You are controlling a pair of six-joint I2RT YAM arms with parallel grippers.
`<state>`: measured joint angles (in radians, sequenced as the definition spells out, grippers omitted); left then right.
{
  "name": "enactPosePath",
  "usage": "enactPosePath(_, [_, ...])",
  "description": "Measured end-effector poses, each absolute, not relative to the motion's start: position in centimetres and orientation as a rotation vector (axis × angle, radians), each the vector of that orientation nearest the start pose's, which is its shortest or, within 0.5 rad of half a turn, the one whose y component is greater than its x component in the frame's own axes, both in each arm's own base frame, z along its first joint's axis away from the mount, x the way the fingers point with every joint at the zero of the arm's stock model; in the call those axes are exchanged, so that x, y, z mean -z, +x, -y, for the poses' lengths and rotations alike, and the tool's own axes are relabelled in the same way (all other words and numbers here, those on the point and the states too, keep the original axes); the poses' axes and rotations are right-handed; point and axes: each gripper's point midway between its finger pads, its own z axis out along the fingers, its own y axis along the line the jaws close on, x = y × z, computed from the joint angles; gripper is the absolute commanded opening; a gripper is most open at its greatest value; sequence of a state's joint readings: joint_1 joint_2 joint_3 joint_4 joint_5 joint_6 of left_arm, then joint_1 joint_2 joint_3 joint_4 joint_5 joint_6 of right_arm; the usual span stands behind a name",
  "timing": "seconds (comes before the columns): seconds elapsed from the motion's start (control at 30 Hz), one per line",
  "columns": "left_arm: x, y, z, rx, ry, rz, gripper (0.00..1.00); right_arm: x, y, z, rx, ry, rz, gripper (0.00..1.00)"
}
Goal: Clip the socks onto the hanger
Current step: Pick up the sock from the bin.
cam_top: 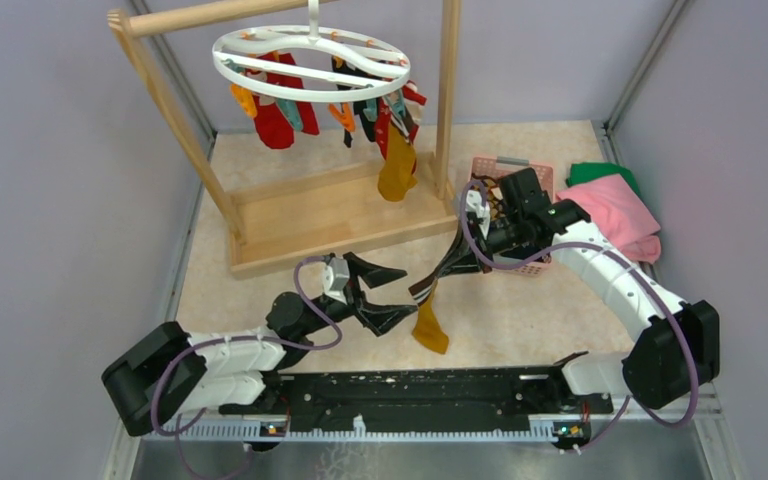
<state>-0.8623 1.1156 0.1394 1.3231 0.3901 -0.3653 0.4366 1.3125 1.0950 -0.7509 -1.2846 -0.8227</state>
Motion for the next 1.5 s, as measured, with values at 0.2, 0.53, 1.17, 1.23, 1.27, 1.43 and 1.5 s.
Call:
enactPosePath(0.2, [-22.9,14.9,30.2,1.307,0.69,-1.168,0.73,-23.3,17.6,-25.8,-1.346,-1.533,-1.355,0.0])
enactPosePath(0.53, [-22.2,15.0,30.8,1.307,0.717,-1.195,0.67,-23.3,17.7,-25.8,-1.351,-1.523,-1.369,0.0])
enactPosePath(1.17, [-21.1,15.4,31.2,1.303,0.723,-1.231,0.51,-23.4,18.0,-25.8,-1.346,-1.514,-1.369,0.0])
enactPosePath(1.23, [-21.2,15.5,31.2,1.301,0.719,-1.229,0.45,-23.4,18.0,-25.8,-1.346,-1.514,-1.369,0.0])
enactPosePath(1.27, [-21.3,15.6,31.3,1.301,0.717,-1.225,0.42,-23.4,18.0,-25.7,-1.346,-1.513,-1.37,0.0])
enactPosePath(1.43, [-21.4,15.8,31.5,1.304,0.711,-1.227,0.11,-23.4,18.0,-25.7,-1.346,-1.513,-1.37,0.0])
enactPosePath(1.5, [-21.4,15.9,31.6,1.305,0.711,-1.227,0.0,-23.4,18.0,-25.8,-1.345,-1.513,-1.369,0.0])
